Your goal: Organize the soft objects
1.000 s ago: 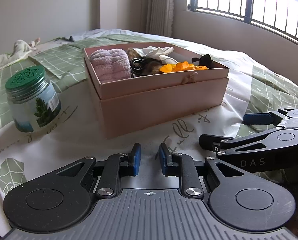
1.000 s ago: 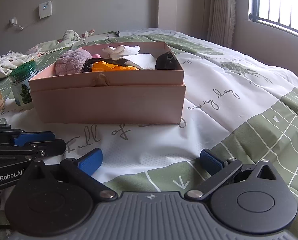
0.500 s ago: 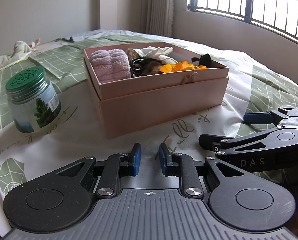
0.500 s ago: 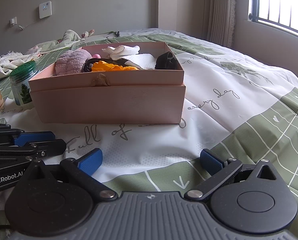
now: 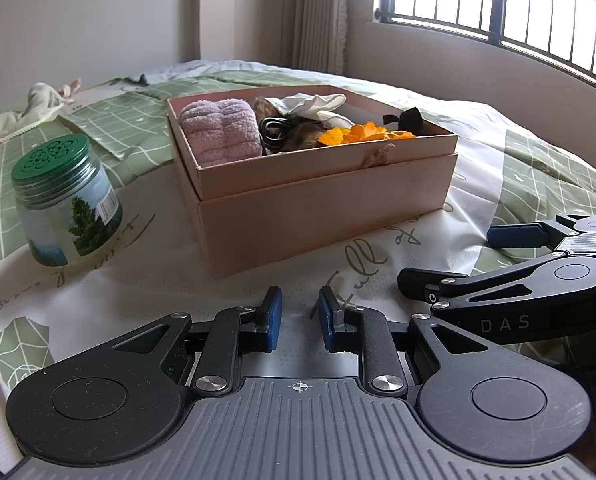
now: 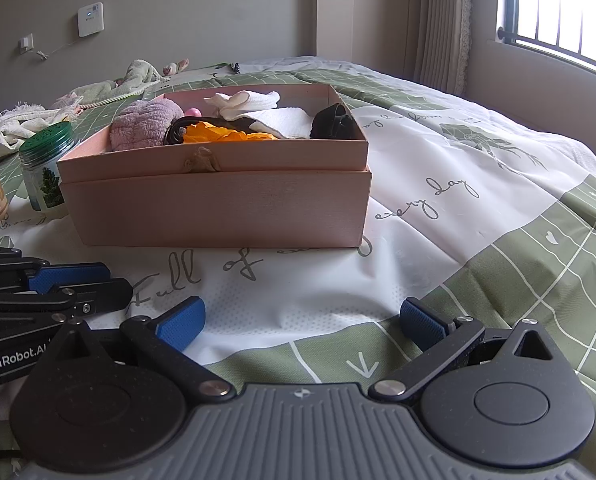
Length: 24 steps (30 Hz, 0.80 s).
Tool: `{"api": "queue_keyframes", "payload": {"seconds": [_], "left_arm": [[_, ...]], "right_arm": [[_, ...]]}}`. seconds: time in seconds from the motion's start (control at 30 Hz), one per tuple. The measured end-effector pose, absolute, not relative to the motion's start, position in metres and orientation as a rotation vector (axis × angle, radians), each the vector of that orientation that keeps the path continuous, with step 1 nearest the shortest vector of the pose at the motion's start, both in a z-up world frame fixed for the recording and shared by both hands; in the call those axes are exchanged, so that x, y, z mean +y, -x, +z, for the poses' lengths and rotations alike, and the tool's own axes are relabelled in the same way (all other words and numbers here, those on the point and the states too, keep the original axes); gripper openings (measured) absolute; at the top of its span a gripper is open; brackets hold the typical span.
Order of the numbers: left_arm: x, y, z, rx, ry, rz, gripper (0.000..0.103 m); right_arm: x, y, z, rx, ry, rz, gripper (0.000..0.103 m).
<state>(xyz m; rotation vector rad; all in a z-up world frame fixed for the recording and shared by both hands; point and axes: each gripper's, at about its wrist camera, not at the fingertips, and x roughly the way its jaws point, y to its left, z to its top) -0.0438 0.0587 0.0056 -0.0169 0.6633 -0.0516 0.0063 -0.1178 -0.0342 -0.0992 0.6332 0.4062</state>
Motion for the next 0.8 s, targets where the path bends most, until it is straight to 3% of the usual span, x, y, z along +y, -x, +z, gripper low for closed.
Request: {"api": "queue_keyframes", "payload": {"seconds": [0.8], "left_arm": [[0.0596, 0.0447, 0.0057, 0.658, 0.024, -0.059, 0.023]], "right_arm": [[-0.1155, -0.0061, -0.0326, 0.63, 0.112, 0.399, 0.103]]}}
